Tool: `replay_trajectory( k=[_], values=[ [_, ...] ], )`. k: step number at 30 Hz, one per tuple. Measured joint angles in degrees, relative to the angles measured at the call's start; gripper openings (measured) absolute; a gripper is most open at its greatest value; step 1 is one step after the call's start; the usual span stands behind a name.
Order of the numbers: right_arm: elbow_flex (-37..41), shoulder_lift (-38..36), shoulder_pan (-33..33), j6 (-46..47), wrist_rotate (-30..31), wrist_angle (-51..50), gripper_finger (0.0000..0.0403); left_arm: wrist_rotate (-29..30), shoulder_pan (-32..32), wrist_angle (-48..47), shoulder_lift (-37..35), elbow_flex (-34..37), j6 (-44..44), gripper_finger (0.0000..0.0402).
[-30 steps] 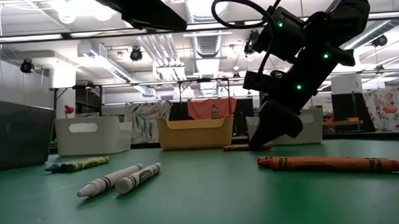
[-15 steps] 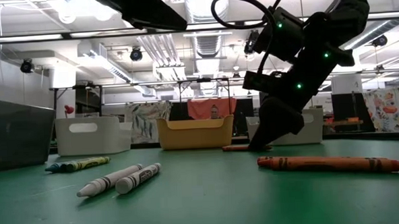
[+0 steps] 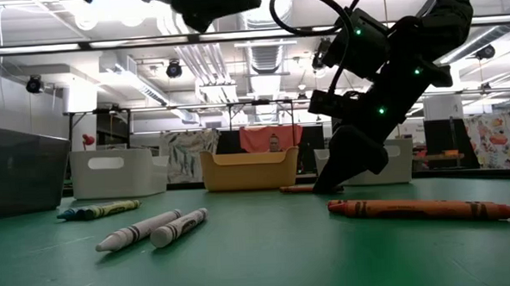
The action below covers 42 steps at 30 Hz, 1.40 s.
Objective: Sort crayons
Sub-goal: Put the orange crayon into the black bin
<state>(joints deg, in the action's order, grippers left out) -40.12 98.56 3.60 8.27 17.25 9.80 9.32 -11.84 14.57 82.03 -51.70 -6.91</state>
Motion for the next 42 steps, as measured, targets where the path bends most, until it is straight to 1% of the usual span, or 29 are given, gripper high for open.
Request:
replay_trajectory(
  k=[2,5,7,9,11,13,15,20,24,28,33,37,42],
  values=[
    [0.01,-0.84,0.19,-0.39,0.05,0.28,0.0012,-0.47,0.00,5.11,1.09,0.41,0.11,0.0087],
    [0.24,-2.71,0.72,-0.41,-0.37,0.66,0.0011,-2.66,-0.07,10.68,2.02,1.98,0.06,0.0087],
    [0.79,-3.80,1.20,-0.44,-3.27,1.37,0.0010,-3.05,-0.13,14.36,1.87,4.25,0.16,0.0087],
    [2.47,-5.40,1.46,-0.20,-7.49,3.73,0.0009,-3.11,-0.12,19.64,1.54,7.01,0.59,0.0087],
    [4.91,-6.59,1.52,1.02,-10.30,10.24,0.0007,-3.27,-0.13,25.23,0.81,10.39,1.40,0.0087],
    [7.81,-7.14,1.59,1.82,-10.80,18.87,0.0007,-3.41,-0.11,31.75,0.67,13.34,2.55,0.0087],
    [10.30,-7.15,1.57,2.59,-10.99,27.16,0.0007,-3.46,-0.12,36.16,0.38,16.21,3.38,0.0087],
    [14.15,-7.16,1.61,1.32,-10.86,45.32,0.0007,-3.02,-0.11,43.50,0.31,20.28,5.87,0.0087],
    [14.36,-7.17,1.55,-1.95,-13.05,58.57,0.0008,-0.33,-0.11,43.95,0.38,21.16,7.47,0.0089],
    [13.34,-7.19,1.57,-4.82,-15.34,66.06,0.0008,-0.17,-0.11,44.12,0.38,21.14,7.54,0.0105],
    [11.23,-7.21,1.68,-6.46,-17.93,67.34,0.0008,0.57,-0.07,44.20,0.38,20.69,7.76,0.0140],
    [9.35,-7.21,1.83,-7.49,-19.30,67.15,0.0008,5.24,-0.04,43.09,0.38,20.69,7.93,0.0165],
    [7.47,-6.87,1.81,-9.91,-19.32,67.00,0.0008,6.17,0.11,44.02,0.93,20.11,7.54,0.0176]
  ],
)
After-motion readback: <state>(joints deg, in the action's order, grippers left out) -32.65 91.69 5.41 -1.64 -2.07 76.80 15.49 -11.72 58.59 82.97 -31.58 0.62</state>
